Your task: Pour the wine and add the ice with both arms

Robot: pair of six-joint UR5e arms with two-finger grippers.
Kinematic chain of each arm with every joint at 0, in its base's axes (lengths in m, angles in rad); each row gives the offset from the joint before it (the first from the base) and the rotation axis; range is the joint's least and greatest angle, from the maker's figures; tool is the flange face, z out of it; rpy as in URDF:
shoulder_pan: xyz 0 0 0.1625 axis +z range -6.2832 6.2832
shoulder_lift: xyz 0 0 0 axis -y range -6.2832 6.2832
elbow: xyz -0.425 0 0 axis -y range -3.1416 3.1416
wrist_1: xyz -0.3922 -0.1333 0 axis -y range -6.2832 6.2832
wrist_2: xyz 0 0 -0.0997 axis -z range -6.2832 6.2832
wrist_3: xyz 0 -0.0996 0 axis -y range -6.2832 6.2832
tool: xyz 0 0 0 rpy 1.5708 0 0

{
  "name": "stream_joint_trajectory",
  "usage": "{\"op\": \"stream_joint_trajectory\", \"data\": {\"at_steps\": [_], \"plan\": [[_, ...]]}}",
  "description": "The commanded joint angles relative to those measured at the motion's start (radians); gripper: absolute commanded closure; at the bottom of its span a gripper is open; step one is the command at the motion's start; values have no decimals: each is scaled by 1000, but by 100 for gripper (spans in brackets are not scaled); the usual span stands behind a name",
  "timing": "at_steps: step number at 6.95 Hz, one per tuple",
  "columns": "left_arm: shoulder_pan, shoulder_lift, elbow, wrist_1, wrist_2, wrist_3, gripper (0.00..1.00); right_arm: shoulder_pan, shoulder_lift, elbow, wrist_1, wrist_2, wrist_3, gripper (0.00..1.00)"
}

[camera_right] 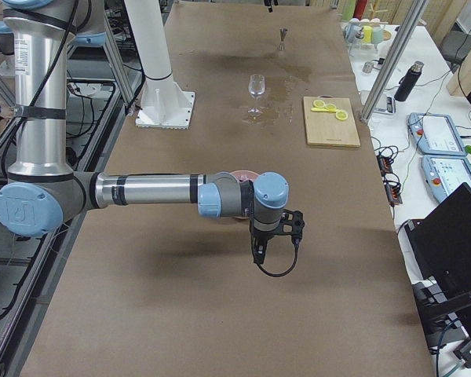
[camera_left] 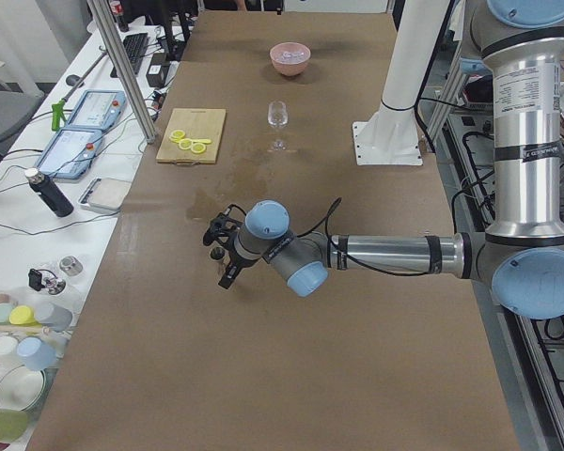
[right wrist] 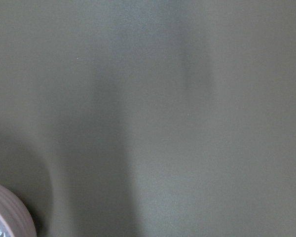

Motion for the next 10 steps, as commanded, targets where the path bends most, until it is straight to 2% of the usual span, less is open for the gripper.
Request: {"op": "stream_joint_trajectory", "data": {"at_steps": [1, 5, 7, 10], "plan": [[25, -42, 121, -140, 1, -50, 2, 0, 1, 1, 1, 3, 0, 0], [80, -90, 149, -148, 1, -132, 2, 0, -8, 10, 1, 8, 0, 0], [97, -90, 202, -237, 2, -152, 2, 0, -8, 8, 3, 8, -2, 0], [135, -99, 215, -280, 59, -195, 2, 0, -6, -2, 3, 5, -24, 0]]}}
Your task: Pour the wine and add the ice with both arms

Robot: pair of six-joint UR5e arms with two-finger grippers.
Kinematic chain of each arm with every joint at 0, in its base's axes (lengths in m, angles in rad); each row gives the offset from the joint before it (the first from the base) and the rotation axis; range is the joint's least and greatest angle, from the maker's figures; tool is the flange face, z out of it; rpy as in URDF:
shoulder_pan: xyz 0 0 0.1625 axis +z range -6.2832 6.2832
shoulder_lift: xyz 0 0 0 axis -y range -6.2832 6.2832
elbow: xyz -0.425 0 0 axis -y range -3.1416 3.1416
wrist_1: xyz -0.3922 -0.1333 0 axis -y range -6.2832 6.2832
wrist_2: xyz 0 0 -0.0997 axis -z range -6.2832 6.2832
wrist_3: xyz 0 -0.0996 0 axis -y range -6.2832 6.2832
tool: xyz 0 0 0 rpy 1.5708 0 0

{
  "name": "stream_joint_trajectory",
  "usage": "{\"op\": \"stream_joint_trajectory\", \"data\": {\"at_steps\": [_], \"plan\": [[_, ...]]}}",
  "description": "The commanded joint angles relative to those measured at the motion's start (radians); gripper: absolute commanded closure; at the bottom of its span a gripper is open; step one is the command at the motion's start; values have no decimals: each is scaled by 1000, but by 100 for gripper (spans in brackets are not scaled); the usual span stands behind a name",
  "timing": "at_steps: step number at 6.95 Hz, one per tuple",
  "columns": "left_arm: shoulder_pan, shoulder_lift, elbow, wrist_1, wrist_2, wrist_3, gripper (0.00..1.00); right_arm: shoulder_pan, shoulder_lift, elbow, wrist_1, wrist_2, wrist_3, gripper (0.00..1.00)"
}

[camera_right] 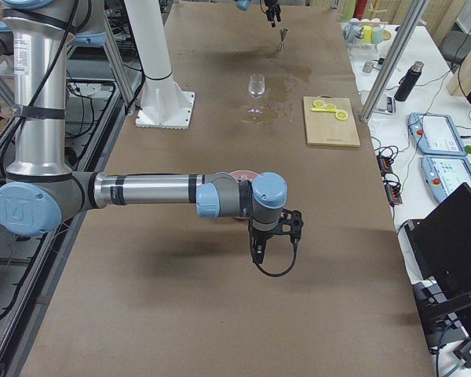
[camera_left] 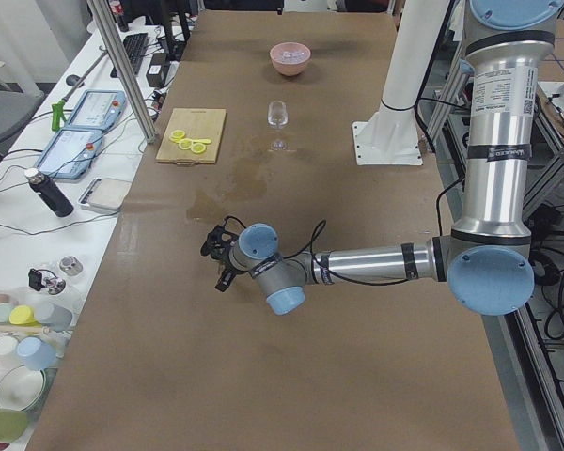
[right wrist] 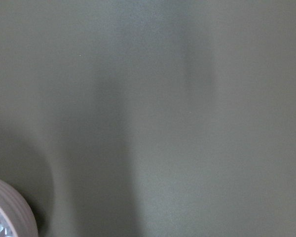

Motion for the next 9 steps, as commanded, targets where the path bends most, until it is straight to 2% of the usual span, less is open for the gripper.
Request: {"op": "stream_joint_trajectory", "data": {"at_steps": [1, 5, 6, 9], "plan": [[20, -16, 6, -17, 16, -29, 2, 0, 1, -7, 0, 0, -13, 0], [37, -56, 36, -45, 50, -70, 2, 0, 6, -9, 0, -2, -13, 0], [67, -56, 71, -103, 89, -74, 2, 0, 7, -9, -2, -2, -13, 0], [95, -64, 89, -143, 114, -127, 2, 0, 11, -10, -2, -2, -13, 0]]}}
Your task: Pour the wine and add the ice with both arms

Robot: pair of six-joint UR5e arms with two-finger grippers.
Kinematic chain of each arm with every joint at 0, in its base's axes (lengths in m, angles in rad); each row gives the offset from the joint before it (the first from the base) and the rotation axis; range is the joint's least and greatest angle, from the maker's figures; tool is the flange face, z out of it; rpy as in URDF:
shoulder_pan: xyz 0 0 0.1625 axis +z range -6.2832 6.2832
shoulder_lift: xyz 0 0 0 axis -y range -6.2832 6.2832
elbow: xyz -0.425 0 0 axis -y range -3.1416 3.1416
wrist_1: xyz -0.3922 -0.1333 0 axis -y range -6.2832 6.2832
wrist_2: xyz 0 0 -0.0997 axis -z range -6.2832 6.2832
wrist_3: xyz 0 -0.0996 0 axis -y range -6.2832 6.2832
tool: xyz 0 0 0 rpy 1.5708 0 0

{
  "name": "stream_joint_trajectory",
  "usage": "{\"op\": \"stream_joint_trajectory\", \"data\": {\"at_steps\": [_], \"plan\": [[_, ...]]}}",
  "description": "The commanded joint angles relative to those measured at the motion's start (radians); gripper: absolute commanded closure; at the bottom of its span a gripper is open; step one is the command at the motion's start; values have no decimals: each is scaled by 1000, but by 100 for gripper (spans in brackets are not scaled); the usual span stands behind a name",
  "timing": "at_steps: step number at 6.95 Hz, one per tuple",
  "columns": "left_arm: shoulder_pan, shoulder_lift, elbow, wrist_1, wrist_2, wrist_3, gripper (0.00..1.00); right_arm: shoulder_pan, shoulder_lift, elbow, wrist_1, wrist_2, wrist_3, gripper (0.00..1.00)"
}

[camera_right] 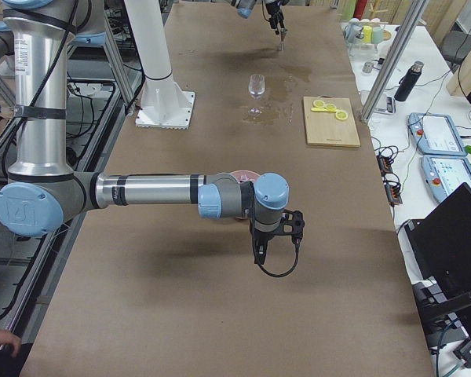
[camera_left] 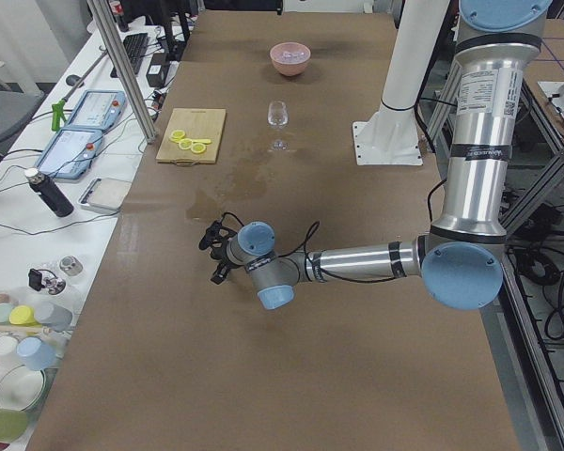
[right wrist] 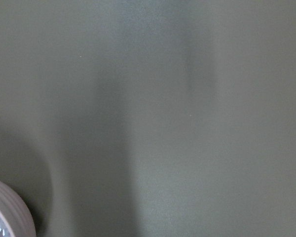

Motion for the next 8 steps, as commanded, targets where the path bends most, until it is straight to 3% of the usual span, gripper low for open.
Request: {"op": "stream_joint_trajectory", "data": {"at_steps": [1, 8], "plan": [[32, -1, 16, -44, 36, -33, 2, 0, 2, -4, 1, 0, 0, 0], [33, -9, 66, -142, 70, -64, 3, 0, 1, -4, 1, 6, 0, 0]]}}
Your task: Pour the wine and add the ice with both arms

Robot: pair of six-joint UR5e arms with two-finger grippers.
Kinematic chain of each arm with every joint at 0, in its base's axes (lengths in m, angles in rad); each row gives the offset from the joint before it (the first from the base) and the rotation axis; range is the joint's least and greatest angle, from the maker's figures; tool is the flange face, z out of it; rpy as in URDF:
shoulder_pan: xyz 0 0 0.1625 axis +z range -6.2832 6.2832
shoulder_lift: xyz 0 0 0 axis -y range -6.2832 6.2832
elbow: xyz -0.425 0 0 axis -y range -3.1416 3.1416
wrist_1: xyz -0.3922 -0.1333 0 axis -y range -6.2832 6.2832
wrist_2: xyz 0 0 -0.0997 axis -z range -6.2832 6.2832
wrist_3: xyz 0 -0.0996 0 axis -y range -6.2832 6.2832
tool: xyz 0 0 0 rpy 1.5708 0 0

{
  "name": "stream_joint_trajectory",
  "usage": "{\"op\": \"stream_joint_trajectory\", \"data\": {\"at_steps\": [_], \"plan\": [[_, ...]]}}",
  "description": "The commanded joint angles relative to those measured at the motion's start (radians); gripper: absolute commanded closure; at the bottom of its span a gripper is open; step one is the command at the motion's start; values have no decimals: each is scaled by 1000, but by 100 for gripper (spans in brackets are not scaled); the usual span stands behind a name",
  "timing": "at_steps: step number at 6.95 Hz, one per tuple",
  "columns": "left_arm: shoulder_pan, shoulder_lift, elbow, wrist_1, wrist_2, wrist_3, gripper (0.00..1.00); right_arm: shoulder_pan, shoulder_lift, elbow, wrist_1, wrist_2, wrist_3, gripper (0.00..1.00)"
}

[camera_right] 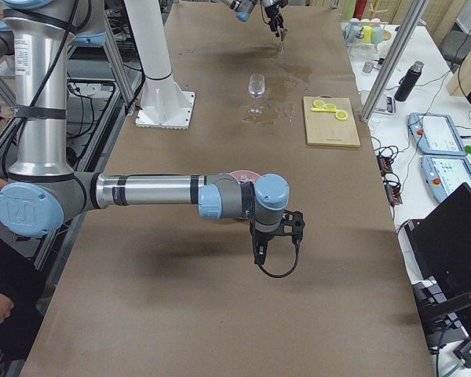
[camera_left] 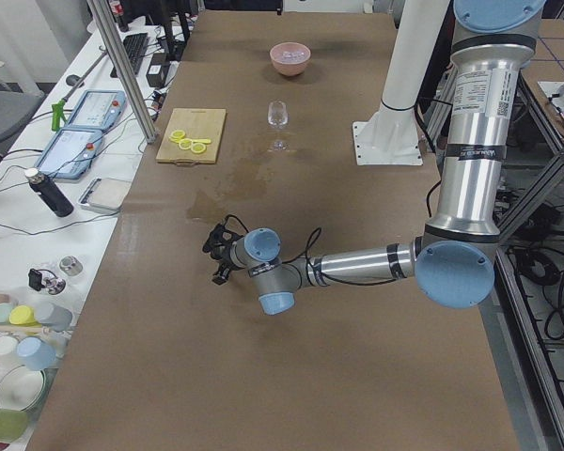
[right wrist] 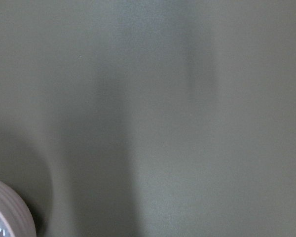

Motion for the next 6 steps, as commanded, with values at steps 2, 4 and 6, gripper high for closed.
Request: {"op": "stream_joint_trajectory", "data": {"at_steps": [2, 4, 6], "plan": [[2, -4, 28, -53, 36, -24, 3, 0, 0, 0, 0, 1, 0, 0], [38, -4, 74, -144, 82, -47, 3, 0, 0, -1, 0, 0, 0, 0], [86, -4, 86, -195, 140, -88, 3, 0, -2, -1, 0, 0, 0, 0]]}}
